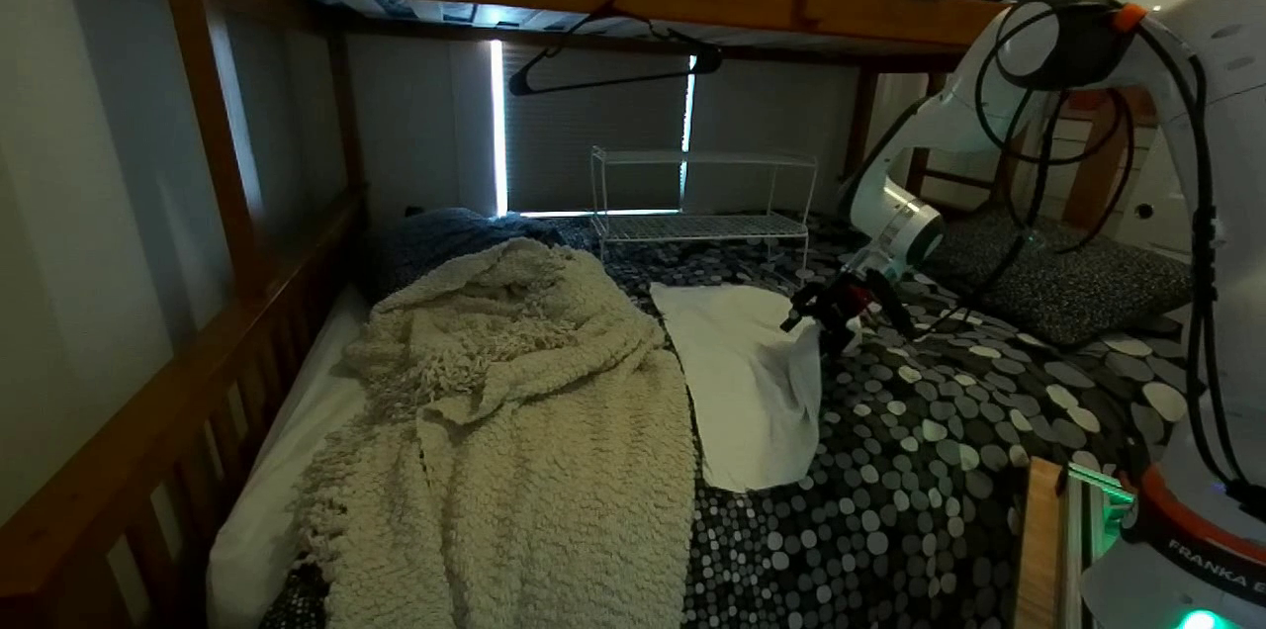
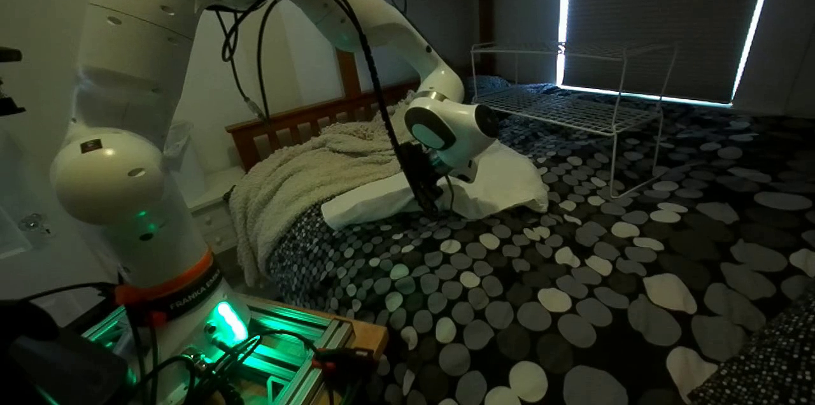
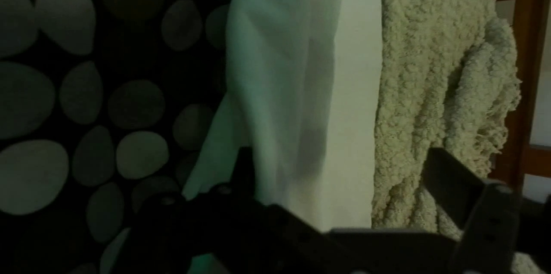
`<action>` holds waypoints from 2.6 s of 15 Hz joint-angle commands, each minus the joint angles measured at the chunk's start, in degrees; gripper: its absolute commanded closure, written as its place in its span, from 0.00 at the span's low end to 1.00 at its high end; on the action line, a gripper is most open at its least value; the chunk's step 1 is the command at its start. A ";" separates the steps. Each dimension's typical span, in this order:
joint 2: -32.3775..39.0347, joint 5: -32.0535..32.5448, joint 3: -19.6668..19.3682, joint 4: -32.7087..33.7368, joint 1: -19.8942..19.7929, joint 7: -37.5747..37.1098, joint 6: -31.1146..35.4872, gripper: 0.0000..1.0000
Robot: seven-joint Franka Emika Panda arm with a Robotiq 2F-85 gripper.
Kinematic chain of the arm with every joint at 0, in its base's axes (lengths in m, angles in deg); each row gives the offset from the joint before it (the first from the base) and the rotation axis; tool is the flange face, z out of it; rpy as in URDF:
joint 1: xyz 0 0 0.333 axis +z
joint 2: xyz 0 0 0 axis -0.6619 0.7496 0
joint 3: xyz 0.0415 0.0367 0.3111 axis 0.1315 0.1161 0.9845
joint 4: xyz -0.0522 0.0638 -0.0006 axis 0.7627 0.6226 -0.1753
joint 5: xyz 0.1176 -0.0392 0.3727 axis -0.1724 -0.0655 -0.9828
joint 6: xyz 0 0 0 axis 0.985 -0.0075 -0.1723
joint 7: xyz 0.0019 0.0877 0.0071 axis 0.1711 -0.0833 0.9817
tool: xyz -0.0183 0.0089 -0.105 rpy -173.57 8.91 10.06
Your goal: Lay out the white pillowcase on the bed
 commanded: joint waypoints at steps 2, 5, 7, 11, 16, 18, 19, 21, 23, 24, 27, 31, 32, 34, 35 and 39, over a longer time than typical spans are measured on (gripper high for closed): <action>-3.54 3.25 -2.15 0.71 2.34 -4.58 -0.94 0.00; -2.74 6.00 -1.97 1.80 4.19 -8.88 0.10 0.00; -2.76 9.90 -2.19 1.29 5.34 -13.87 -0.81 0.00; -4.52 17.57 -2.46 -1.25 5.87 -21.85 -1.67 0.00; -3.60 22.17 -1.76 -2.27 4.85 -23.74 0.81 0.00; -3.10 19.30 -0.63 -2.85 4.42 -20.52 6.21 0.00; -2.79 17.57 0.09 -2.88 4.00 -19.34 8.31 0.00; -2.28 14.65 1.43 -3.12 3.61 -17.09 12.70 0.00; -1.97 11.87 2.51 -3.38 3.42 -15.11 15.60 0.00; -1.86 10.38 2.94 -3.41 3.28 -14.11 16.50 0.14; -1.77 8.26 3.13 -3.56 3.64 -12.71 17.70 0.42; -2.66 9.81 2.28 -4.21 4.11 -13.98 16.34 0.72; -2.84 10.30 2.12 -4.36 4.21 -14.27 16.09 0.81; -3.11 11.34 1.85 -4.67 4.55 -14.69 16.20 0.96; -3.20 11.82 1.79 -4.74 4.61 -14.76 16.17 0.99; -4.76 18.04 0.40 -4.30 5.93 -19.50 14.97 0.99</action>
